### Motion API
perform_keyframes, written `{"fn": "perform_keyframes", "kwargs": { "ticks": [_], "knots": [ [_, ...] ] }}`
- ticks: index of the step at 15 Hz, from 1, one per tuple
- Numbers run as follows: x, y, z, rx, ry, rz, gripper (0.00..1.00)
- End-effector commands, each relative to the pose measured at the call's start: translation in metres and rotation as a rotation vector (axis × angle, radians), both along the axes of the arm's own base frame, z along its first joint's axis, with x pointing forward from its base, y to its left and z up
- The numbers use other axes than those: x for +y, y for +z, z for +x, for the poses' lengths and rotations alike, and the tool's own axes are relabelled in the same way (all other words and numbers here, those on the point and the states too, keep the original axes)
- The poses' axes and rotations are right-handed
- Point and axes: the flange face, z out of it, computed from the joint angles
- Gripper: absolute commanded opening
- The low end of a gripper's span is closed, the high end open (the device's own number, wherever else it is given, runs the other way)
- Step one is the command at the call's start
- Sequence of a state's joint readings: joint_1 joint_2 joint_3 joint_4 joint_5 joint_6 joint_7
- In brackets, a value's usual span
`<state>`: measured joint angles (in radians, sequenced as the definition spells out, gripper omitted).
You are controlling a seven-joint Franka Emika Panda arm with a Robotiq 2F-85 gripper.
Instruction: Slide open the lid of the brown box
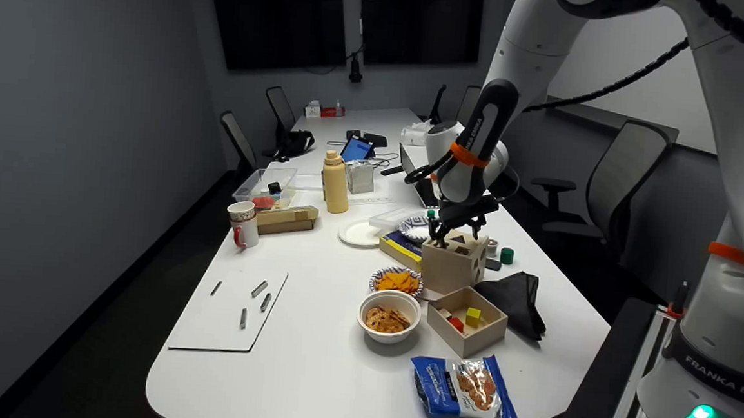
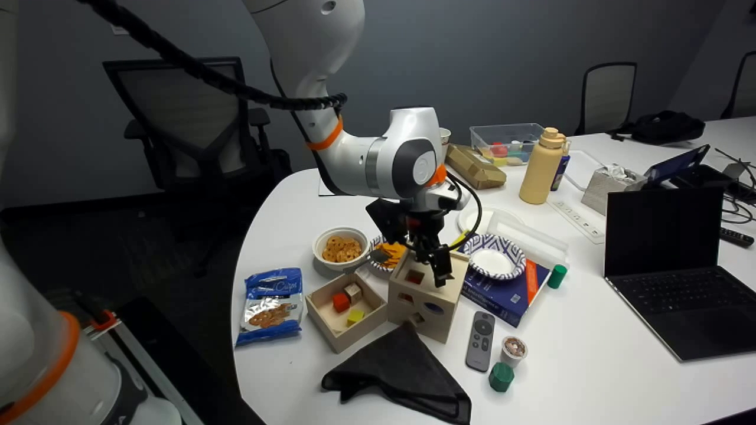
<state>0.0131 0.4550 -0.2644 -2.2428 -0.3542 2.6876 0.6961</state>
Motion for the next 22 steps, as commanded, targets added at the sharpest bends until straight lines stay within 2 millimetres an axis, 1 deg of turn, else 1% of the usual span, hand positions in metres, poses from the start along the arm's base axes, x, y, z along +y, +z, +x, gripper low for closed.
{"fn": "perform_keyframes", "kwargs": {
  "ticks": [1,12,22],
  "knots": [
    [-0.009,0.0,0.006,0.015,-0.005,-0.02,1.0],
    [-0.037,-0.003,0.013,0.027,-0.033,-0.045,1.0],
    [-0.055,0.003,0.022,0.027,-0.019,-0.06,1.0]
  ]
}}
